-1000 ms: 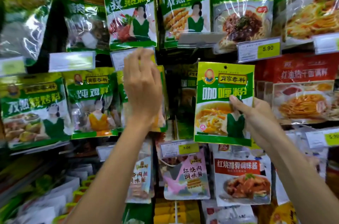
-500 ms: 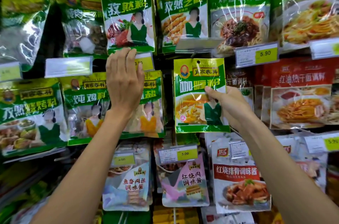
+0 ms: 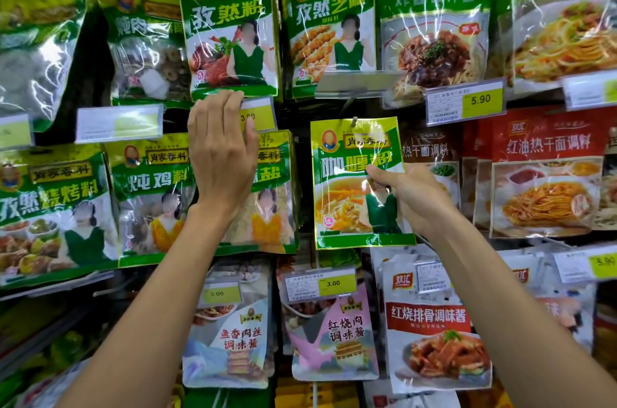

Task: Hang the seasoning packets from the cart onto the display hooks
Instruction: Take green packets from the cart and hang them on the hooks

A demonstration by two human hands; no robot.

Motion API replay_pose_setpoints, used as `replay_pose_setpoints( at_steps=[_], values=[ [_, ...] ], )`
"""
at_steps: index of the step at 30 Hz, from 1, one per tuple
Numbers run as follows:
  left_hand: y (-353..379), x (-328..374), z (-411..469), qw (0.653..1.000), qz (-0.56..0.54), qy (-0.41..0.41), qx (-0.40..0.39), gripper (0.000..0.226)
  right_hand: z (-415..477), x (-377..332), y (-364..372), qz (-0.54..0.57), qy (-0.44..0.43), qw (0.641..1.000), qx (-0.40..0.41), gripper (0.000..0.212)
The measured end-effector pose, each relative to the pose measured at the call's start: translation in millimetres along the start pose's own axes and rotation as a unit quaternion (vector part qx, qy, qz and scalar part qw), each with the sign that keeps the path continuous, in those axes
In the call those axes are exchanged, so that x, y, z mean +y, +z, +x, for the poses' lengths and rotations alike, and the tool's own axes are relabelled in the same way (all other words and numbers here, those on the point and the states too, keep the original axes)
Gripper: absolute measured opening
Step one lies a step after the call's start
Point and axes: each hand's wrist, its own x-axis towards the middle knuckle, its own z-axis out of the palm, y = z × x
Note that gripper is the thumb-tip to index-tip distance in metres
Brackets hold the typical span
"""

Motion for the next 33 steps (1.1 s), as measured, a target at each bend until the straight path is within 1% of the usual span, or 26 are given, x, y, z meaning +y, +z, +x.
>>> replay_pose_setpoints(
  at_steps=[3, 5, 7, 9, 11, 12, 13, 16, 19, 21, 23, 25, 28, 30, 31, 33],
  values=[
    [-1.0, 0.3, 0.1, 1.0, -0.001, -0.003, -0.005, 0.032, 14.2, 3.7, 7.9, -0.028, 0.001, 0.999, 0.029, 0.019],
    [-1.8, 0.6, 0.6, 1.0, -0.001, -0.005, -0.01, 0.032, 30.8, 9.7, 12.9, -0.083, 0.003, 0.994, 0.078, 0.029],
    [-2.7, 0.5, 0.7, 1.0, -0.001, -0.005, -0.012, 0.032, 45.4, 14.9, 18.0, -0.15, -0.004, 0.982, 0.116, 0.033],
    [-3.3, -0.3, 0.7, 1.0, -0.002, -0.003, -0.015, 0.032, 58.2, 19.2, 23.4, -0.182, -0.012, 0.972, 0.145, 0.03],
    [-4.2, -1.0, 0.6, 1.0, -0.004, -0.001, -0.018, 0.032, 71.4, 23.5, 27.2, -0.197, -0.007, 0.966, 0.166, 0.046],
    [-4.5, -1.3, 0.7, 1.0, -0.004, 0.0, -0.019, 0.032, 76.6, 24.9, 29.2, -0.205, 0.001, 0.963, 0.173, 0.05],
    [-4.8, -1.5, 0.9, 1.0, -0.004, 0.002, -0.019, 0.032, 81.7, 26.7, 30.3, -0.216, 0.008, 0.96, 0.178, 0.05],
    [-5.3, -0.9, 1.2, 1.0, -0.004, 0.008, -0.021, 0.032, 90.3, 30.9, 31.9, -0.234, 0.017, 0.953, 0.19, 0.038],
    [-6.5, -0.6, 1.1, 1.0, -0.01, 0.01, -0.025, 0.032, 90.1, 34.3, 31.8, -0.234, 0.009, 0.953, 0.19, 0.036],
    [-8.4, -0.5, 0.4, 0.999, -0.017, 0.011, -0.028, 0.033, 84.1, 34.7, 30.1, -0.232, -0.009, 0.954, 0.189, 0.032],
    [-11.7, 0.5, -0.9, 0.999, -0.019, 0.01, -0.027, 0.034, 73.9, 35.3, 25.8, -0.201, -0.034, 0.959, 0.198, 0.027],
    [-16.0, 3.3, -3.9, 0.999, -0.026, 0.013, -0.017, 0.034, 55.7, 33.9, 20.4, -0.197, -0.066, 0.955, 0.211, 0.027],
    [-25.2, 12.8, -15.8, 0.997, -0.069, 0.028, 0.003, 0.029, 17.8, 29.6, 9.3, -0.255, -0.112, 0.931, 0.236, 0.021],
    [-31.6, 26.7, -29.8, 0.993, -0.113, 0.044, -0.004, 0.024, -11.3, 28.1, -0.7, -0.285, -0.134, 0.917, 0.245, 0.018],
    [-35.0, 37.2, -38.0, 0.989, -0.142, 0.048, -0.019, 0.022, -27.5, 30.0, -6.8, -0.287, -0.143, 0.915, 0.243, 0.019],
    [-42.9, 65.4, -55.9, 0.974, -0.212, 0.041, -0.071, 0.021, -65.6, 38.0, -22.6, -0.28, -0.139, 0.92, 0.236, 0.024]
  ],
)
